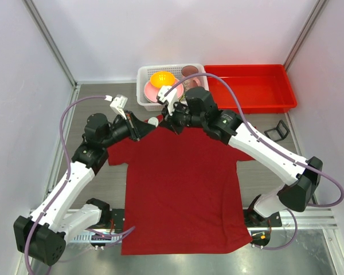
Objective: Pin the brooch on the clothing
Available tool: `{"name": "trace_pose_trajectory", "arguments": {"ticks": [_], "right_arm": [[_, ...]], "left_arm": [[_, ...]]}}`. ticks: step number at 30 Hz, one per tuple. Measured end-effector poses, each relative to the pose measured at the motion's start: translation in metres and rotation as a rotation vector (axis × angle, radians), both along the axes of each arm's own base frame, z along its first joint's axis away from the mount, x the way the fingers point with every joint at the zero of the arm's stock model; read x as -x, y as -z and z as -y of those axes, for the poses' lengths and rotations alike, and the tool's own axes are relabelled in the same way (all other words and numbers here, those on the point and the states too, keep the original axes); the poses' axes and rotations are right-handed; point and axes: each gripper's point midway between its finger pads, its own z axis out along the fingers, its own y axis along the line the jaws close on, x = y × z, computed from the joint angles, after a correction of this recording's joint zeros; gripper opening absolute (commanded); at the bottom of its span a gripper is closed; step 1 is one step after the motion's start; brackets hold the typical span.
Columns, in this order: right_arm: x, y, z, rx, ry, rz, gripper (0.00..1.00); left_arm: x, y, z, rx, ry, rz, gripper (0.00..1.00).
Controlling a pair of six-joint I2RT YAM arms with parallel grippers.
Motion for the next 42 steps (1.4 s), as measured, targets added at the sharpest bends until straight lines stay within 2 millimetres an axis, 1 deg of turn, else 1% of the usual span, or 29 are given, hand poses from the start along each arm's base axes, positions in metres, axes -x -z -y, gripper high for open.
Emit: {"name": "trace_pose_trajectory", "arguments": {"ticks": [3,5,6,8,10,11,12,14,15,17,18,19,21,23,26,29,32,33,35,36,38,39,40,42], "right_arm": [[0.001,0.003,0.002,0.009,-0.001,0.001,0.01],[0.001,0.004,0.002,0.012,-0.001,0.0,0.11],[0.001,0.004,0.002,0.011,-0.001,-0.002,0.19],[-0.002,0.003,0.004,-0.001,0.011,-0.018,0.25],[-0.005,0.002,0.008,-0.02,0.015,-0.048,0.34],[-0.009,0.001,0.012,-0.03,0.02,-0.061,0.38],[-0.014,-0.002,0.018,-0.048,0.024,-0.082,0.43],[-0.027,-0.007,0.033,-0.088,0.035,-0.123,0.49],[-0.031,-0.011,0.039,-0.105,0.024,-0.139,0.54],[-0.035,-0.022,0.049,-0.131,-0.004,-0.163,0.57],[-0.035,-0.027,0.051,-0.142,-0.023,-0.17,0.62],[-0.03,-0.035,0.048,-0.157,-0.063,-0.178,0.64],[-0.015,-0.045,0.04,-0.182,-0.157,-0.196,0.66],[0.002,-0.048,0.035,-0.191,-0.232,-0.221,0.66],[0.018,-0.047,0.029,-0.19,-0.299,-0.249,0.65],[0.03,-0.046,0.024,-0.186,-0.341,-0.262,0.61],[0.034,-0.043,0.02,-0.183,-0.364,-0.273,0.5],[0.035,-0.042,0.019,-0.182,-0.367,-0.277,0.43],[0.034,-0.038,0.016,-0.177,-0.368,-0.294,0.37],[0.033,-0.035,0.015,-0.175,-0.366,-0.304,0.3],[0.032,-0.032,0.012,-0.172,-0.365,-0.319,0.2],[0.033,-0.031,0.011,-0.173,-0.367,-0.325,0.08],[0.033,-0.03,0.01,-0.174,-0.371,-0.331,0.01],[0.034,-0.031,0.009,-0.176,-0.374,-0.333,0.01]], "left_arm": [[-0.001,0.0,0.0,0.012,-0.003,-0.017,0.0],[-0.001,0.0,0.001,0.014,-0.002,-0.017,0.0],[-0.001,0.0,0.001,0.012,0.002,-0.013,0.0],[0.0,-0.002,0.002,0.002,0.015,0.013,0.0],[0.003,-0.005,0.002,-0.005,0.033,0.059,0.0],[0.006,-0.007,0.002,-0.008,0.044,0.083,0.0],[0.01,-0.008,0.002,-0.012,0.063,0.111,0.0],[0.018,-0.013,0.003,-0.02,0.099,0.164,0.0],[0.022,-0.016,0.004,-0.022,0.12,0.191,0.0],[0.027,-0.023,0.006,-0.024,0.16,0.246,0.0],[0.03,-0.025,0.008,-0.026,0.179,0.266,0.0],[0.032,-0.026,0.009,-0.026,0.198,0.281,0.0],[0.036,-0.028,0.011,-0.022,0.224,0.297,0.0],[0.038,-0.031,0.013,-0.018,0.244,0.312,0.0],[0.04,-0.033,0.014,-0.011,0.263,0.325,0.0],[0.042,-0.037,0.015,0.0,0.276,0.34,0.0],[0.045,-0.041,0.017,0.018,0.289,0.352,0.0],[0.046,-0.042,0.017,0.022,0.294,0.353,0.0],[0.047,-0.042,0.018,0.028,0.3,0.356,0.0],[0.047,-0.042,0.018,0.031,0.302,0.353,0.0],[0.048,-0.042,0.018,0.036,0.305,0.349,0.0],[0.048,-0.043,0.018,0.037,0.305,0.35,0.0],[0.048,-0.042,0.018,0.037,0.305,0.348,0.0],[0.046,-0.041,0.018,0.038,0.302,0.339,0.0]]}}
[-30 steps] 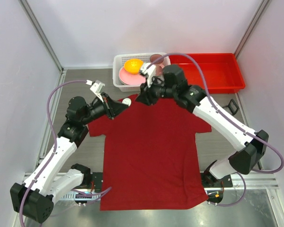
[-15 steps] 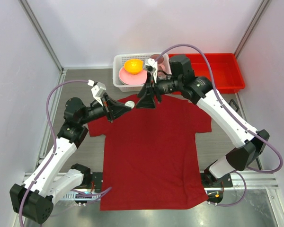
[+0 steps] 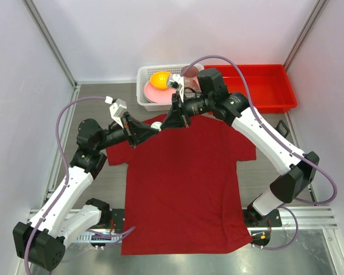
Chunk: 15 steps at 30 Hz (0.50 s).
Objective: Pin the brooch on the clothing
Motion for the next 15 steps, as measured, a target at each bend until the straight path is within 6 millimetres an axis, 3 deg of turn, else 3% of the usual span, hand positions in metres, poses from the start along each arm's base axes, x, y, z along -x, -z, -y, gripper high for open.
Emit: {"name": "trace_pose_trajectory", "arguments": {"ticks": [2,4,7,10,15], "right_arm": [[0.0,0.0,0.0,-0.001,0.0,-0.001,0.01],[0.0,0.0,0.0,0.0,0.001,-0.004,0.01],[0.0,0.0,0.0,0.001,0.007,-0.009,0.01],[-0.001,0.002,0.0,0.011,0.01,-0.006,0.01],[0.003,0.015,0.007,0.064,-0.004,0.0,0.01]], "left_arm": [[0.0,0.0,0.0,0.0,0.0,-0.002,0.06],[-0.001,0.001,0.0,-0.003,-0.002,-0.005,0.26],[-0.003,0.005,-0.003,-0.036,-0.022,-0.005,0.46],[-0.006,0.011,-0.009,-0.114,-0.064,-0.018,0.53],[0.002,-0.004,-0.025,-0.253,-0.096,0.092,0.58]]}}
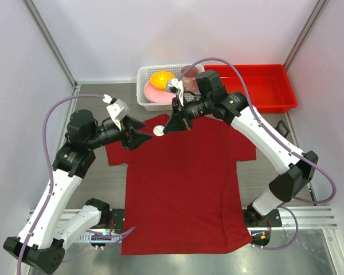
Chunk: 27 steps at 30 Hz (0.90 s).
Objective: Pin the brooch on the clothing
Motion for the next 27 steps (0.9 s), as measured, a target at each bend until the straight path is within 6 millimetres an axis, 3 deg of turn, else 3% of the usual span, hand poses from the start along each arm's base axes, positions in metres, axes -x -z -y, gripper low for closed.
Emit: {"name": "trace_pose_trajectory", "arguments": {"ticks": [3,7,13,20,27], "right_arm": [[0.001,0.006,0.001,0.022,-0.016,0.002,0.01],[0.005,0.014,-0.001,0.049,-0.042,0.001,0.01],[0.021,0.018,-0.006,0.072,-0.099,0.008,0.01],[0.033,0.018,-0.009,0.083,-0.138,0.024,0.01],[0.031,0.016,-0.01,0.084,-0.143,0.038,0.01]], "left_arm": [[0.009,-0.011,-0.005,-0.061,0.026,0.046,0.52],[0.018,-0.002,-0.002,-0.114,0.099,0.005,0.43],[0.017,0.023,0.003,-0.146,0.154,-0.117,0.4],[0.021,0.023,0.005,-0.138,0.178,-0.121,0.39],[0.026,0.023,0.007,-0.136,0.213,-0.119,0.34]]}}
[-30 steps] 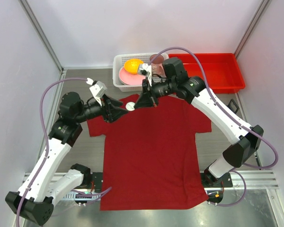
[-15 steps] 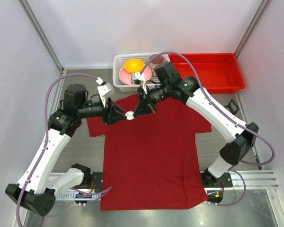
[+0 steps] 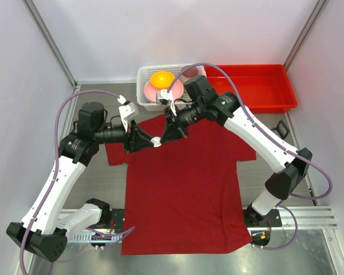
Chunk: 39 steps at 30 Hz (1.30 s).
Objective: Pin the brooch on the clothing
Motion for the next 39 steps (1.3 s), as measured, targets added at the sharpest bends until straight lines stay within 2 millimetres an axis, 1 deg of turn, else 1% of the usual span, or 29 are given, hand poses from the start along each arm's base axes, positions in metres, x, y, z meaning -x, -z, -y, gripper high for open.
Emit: {"name": "trace_pose_trajectory", "arguments": {"ticks": [3,8,13,17,20,21,22,24,25,26,27,28,29,30,31,33,35,36,37,39], "right_arm": [[0.0,-0.002,0.0,-0.003,0.0,0.004,0.01],[0.002,0.0,0.0,0.002,-0.012,0.016,0.01],[0.008,0.002,-0.001,0.014,-0.032,0.025,0.01],[0.01,0.004,-0.001,0.019,-0.041,0.03,0.01],[0.009,0.005,-0.001,0.024,-0.039,0.033,0.01],[0.008,0.006,-0.002,0.025,-0.038,0.033,0.01],[0.008,0.007,-0.002,0.027,-0.038,0.034,0.01],[0.007,0.008,-0.002,0.03,-0.04,0.035,0.01],[0.007,0.009,-0.003,0.032,-0.04,0.035,0.08],[0.007,0.009,-0.003,0.035,-0.039,0.038,0.19],[0.006,0.01,-0.003,0.038,-0.034,0.037,0.32],[0.004,0.01,-0.003,0.042,-0.02,0.037,0.47],[0.001,0.009,-0.005,0.04,-0.005,0.037,0.53],[-0.006,0.008,-0.007,0.032,0.021,0.058,0.58],[-0.012,0.009,-0.008,0.032,0.056,0.06,0.66],[-0.027,0.013,-0.009,0.032,0.133,0.075,0.67],[-0.049,0.02,-0.003,0.049,0.241,0.116,0.77],[-0.061,0.023,0.001,0.052,0.305,0.145,0.84],[-0.07,0.025,0.005,0.059,0.36,0.169,0.87],[-0.092,0.028,0.018,0.068,0.493,0.241,0.89]], "left_arm": [[0.002,0.004,0.0,-0.007,0.015,-0.011,0.27],[0.003,0.009,0.001,-0.015,0.034,-0.027,0.28],[0.007,0.008,0.002,-0.007,0.055,-0.034,0.28],[0.009,0.008,0.003,-0.002,0.068,-0.038,0.23],[0.009,0.01,0.004,-0.006,0.078,-0.037,0.17],[0.009,0.01,0.005,-0.008,0.081,-0.037,0.07],[0.01,0.011,0.005,-0.01,0.085,-0.039,0.02],[0.01,0.013,0.006,-0.015,0.089,-0.047,0.0],[0.01,0.014,0.006,-0.017,0.089,-0.052,0.0],[0.01,0.015,0.006,-0.018,0.085,-0.058,0.0],[0.009,0.015,0.006,-0.018,0.079,-0.064,0.0],[0.008,0.015,0.006,-0.013,0.062,-0.079,0.0],[0.005,0.017,0.006,-0.008,0.036,-0.094,0.0],[0.003,0.021,0.005,-0.007,0.005,-0.117,0.0],[0.0,0.027,0.004,-0.008,-0.034,-0.146,0.0],[-0.006,0.04,0.0,-0.02,-0.119,-0.195,0.0],[-0.014,0.056,-0.008,-0.04,-0.225,-0.247,0.0],[-0.018,0.063,-0.012,-0.052,-0.283,-0.262,0.0],[-0.024,0.068,-0.018,-0.06,-0.342,-0.266,0.0],[-0.034,0.072,-0.027,-0.063,-0.441,-0.264,0.0]]}}
